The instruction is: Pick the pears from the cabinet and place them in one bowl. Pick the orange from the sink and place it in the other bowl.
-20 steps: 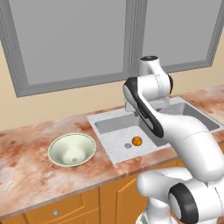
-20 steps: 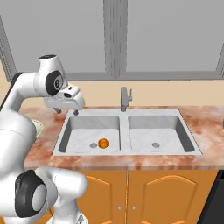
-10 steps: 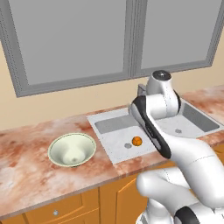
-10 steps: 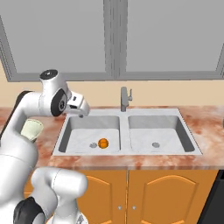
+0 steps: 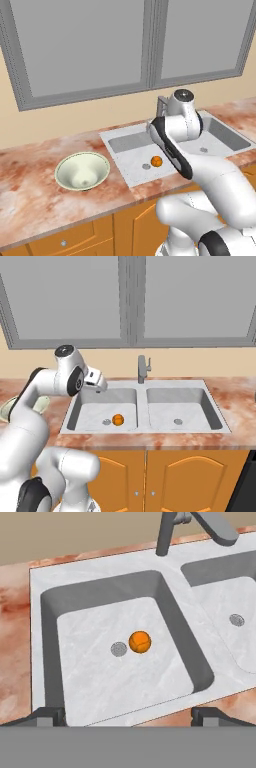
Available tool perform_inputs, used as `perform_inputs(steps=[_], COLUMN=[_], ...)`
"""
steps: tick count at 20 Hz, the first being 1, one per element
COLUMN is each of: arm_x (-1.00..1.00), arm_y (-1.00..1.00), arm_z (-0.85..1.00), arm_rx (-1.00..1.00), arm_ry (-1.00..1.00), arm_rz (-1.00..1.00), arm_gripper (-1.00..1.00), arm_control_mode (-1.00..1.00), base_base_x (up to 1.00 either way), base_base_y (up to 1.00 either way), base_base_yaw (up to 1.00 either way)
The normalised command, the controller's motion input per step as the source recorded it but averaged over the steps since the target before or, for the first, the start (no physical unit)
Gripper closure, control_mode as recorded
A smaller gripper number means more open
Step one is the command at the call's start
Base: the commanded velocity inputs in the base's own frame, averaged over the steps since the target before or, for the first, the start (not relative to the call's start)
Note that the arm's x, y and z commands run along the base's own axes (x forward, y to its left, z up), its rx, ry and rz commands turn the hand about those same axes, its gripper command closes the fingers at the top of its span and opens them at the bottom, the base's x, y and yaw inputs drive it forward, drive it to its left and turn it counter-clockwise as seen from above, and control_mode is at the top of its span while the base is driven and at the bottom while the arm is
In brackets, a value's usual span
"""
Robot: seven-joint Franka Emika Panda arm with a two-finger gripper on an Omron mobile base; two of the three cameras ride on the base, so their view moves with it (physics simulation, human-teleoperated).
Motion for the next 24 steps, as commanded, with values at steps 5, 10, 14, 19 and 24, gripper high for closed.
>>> perform_inputs(steps=[5,10,14,19,24], arm_x=[0.29,0.13,0.11,0.2,0.19], arm_y=[-0.09,-0.09,-0.1,-0.13,-0.08], arm_z=[-0.08,-0.19,-0.24,-0.17,-0.17], arm_rx=[0.06,0.02,0.0,0.0,-0.02], arm_ry=[0.24,0.01,-0.06,0.0,0.0], arm_rz=[-0.01,0.0,0.0,0.0,0.0], arm_gripper=[-1.0,-1.0,-1.0,-1.0,-1.0], arm_control_mode=[-1.0,-1.0,-1.0,-1.0,-1.0], base_base_x=[0.0,0.0,0.0,0.0,0.0], base_base_y=[0.0,0.0,0.0,0.0,0.0], base_base_yaw=[0.0,0.0,0.0,0.0,0.0])
